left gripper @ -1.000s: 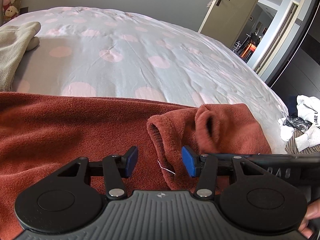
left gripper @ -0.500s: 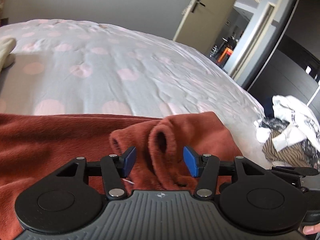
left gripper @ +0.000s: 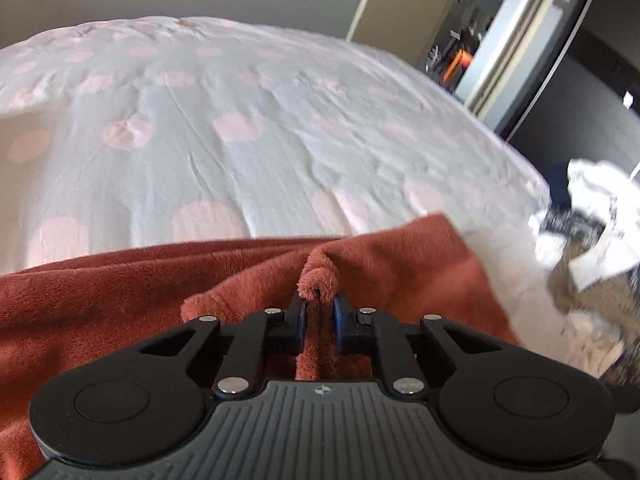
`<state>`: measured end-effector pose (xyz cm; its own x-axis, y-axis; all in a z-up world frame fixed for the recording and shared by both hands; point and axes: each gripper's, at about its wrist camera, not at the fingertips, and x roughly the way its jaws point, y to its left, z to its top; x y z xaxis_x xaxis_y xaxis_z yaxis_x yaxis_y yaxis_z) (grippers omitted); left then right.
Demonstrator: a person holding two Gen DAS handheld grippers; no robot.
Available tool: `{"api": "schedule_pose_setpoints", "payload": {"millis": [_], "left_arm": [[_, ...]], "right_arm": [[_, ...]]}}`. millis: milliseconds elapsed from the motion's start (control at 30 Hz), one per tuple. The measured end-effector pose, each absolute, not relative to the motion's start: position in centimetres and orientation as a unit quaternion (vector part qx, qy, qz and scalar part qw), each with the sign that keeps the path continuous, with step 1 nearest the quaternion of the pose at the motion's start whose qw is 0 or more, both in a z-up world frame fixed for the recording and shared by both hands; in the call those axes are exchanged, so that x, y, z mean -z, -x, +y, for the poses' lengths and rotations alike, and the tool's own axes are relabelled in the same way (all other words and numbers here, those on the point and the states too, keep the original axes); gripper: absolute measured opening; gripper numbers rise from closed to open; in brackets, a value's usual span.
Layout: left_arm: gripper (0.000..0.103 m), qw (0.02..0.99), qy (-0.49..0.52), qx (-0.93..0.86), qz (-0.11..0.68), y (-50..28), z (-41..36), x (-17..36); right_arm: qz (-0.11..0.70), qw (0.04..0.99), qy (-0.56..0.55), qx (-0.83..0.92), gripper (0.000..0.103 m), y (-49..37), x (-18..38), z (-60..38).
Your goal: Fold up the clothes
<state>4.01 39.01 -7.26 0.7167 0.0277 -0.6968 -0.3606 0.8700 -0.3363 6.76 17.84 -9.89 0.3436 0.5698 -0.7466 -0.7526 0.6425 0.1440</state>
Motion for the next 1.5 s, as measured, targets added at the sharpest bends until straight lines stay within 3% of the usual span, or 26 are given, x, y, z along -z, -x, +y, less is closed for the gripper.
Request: {"api": "schedule_pose_setpoints", "payload": {"millis": [133,433,533,633,700,867,1033,1100,1233,1333,1500], "left_arm": [[0.01,0.897,0.239,-0.126,0.35,-2.9,40.7,5.6],[0.011,0.866,0.261,-0.155,0.398,-2.4,43.0,11.6],[0.016,0.871,0.256,-0.153,0.391,-2.0,42.6,10.5],[0.031,0.877,0.244,-0.155,0.383,-0.9,41.7,8.6],[0.05,0.881,0.244,-0.151,0.377,0.0,40.8,7.6],[0.056,0.882,0.251,-0.133,0.375,1.3,38.1,6.4],[0.056,0.876,0.237,-0.125,0.401,0.5,35.8,7.5],[0.05,0.871,0.242,-0.121,0.411,0.1,35.3,8.2],[0.026,0.869,0.233,-0.13,0.416,-0.3,35.2,8.9],[0.007,0.874,0.249,-0.125,0.398,0.4,35.6,8.3],[0.006,0.878,0.226,-0.134,0.4,0.7,35.5,7.4]], "right_arm": [[0.421,0.799,0.097,-0.418,0.055,-7.3,10.4,17.8],[0.447,0.755,0.088,-0.471,0.053,-7.3,11.3,18.2],[0.431,0.767,0.083,-0.468,0.053,-7.0,10.9,17.9],[0.409,0.783,0.066,-0.464,0.053,-6.4,9.9,16.4],[0.405,0.791,0.058,-0.455,0.053,-6.1,9.3,15.6],[0.385,0.826,0.086,-0.402,0.053,-6.2,6.9,13.2],[0.351,0.853,0.201,-0.33,0.054,-7.9,5.9,11.1],[0.361,0.847,0.213,-0.327,0.054,-8.7,6.4,10.9],[0.391,0.828,0.206,-0.344,0.051,-9.9,7.4,11.1],[0.421,0.808,0.227,-0.344,0.034,-10.3,8.5,12.4],[0.493,0.782,0.194,-0.328,0.017,-12.2,10.4,12.4]]}}
